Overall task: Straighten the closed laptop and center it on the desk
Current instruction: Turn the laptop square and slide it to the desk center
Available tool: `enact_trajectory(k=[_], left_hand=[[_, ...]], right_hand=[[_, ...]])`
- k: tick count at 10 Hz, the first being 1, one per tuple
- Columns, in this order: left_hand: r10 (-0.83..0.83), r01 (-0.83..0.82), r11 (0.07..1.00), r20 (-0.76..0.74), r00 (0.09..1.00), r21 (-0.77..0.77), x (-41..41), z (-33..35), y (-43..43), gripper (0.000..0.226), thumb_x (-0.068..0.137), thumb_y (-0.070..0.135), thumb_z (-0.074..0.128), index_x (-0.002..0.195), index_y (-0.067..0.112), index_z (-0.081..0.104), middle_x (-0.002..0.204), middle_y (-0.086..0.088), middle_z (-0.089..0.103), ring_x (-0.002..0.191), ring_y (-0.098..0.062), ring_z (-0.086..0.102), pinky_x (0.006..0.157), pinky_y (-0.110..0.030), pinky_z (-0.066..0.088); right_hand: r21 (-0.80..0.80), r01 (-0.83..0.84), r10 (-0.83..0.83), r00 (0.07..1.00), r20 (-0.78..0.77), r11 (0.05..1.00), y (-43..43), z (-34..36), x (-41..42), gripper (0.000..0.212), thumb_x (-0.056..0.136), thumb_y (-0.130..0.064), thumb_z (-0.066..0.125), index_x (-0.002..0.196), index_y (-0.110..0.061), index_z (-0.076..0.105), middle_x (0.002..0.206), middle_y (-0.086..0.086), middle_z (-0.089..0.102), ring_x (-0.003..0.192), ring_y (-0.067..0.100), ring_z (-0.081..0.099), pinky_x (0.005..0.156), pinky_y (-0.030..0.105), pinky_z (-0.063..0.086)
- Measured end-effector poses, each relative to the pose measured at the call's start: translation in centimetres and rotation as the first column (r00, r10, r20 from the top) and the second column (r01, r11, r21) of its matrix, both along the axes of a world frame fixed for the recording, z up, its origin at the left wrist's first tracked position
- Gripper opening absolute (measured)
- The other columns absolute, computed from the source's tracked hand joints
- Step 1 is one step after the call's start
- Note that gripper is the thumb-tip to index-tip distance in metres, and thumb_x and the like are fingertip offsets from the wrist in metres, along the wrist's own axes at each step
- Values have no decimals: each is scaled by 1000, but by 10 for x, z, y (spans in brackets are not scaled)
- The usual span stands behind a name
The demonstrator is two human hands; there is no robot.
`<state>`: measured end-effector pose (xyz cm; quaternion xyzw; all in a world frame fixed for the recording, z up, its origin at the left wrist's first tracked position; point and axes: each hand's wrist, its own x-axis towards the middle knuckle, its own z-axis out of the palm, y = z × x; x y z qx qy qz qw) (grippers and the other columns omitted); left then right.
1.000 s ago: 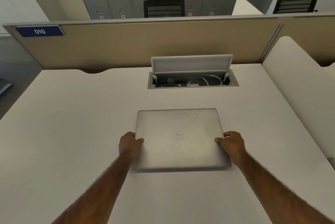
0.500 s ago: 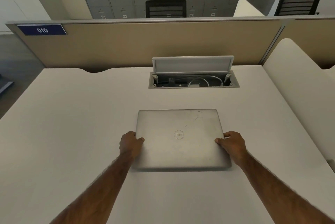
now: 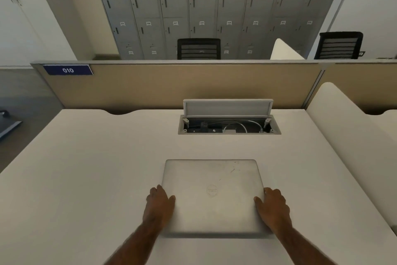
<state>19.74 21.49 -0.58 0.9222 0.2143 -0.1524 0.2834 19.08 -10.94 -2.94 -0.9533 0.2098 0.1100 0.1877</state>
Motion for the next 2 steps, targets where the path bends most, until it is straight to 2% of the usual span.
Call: enact_trajectory(k=[1,2], left_hand=[[6,-7,999,-4,1000,-44,4,10,0,78,94,37,53,152,0,16,152,-16,33,139,-36,37,110,-45,38],[-21,23,999,62,998,-25,13,28,-3,83,95,42,51,154,2,9,156,-15,30,140,-35,36,111,-44,37]], right_hand=[[-80,-65,65,998,2,995,4,5,0,51,96,-47,44,138,-19,42,128,5,49,122,24,50,98,38,44],[-120,-118,123,992,41,986,10,15,9,56,96,-50,42,143,-20,37,129,3,47,123,21,50,98,35,45]])
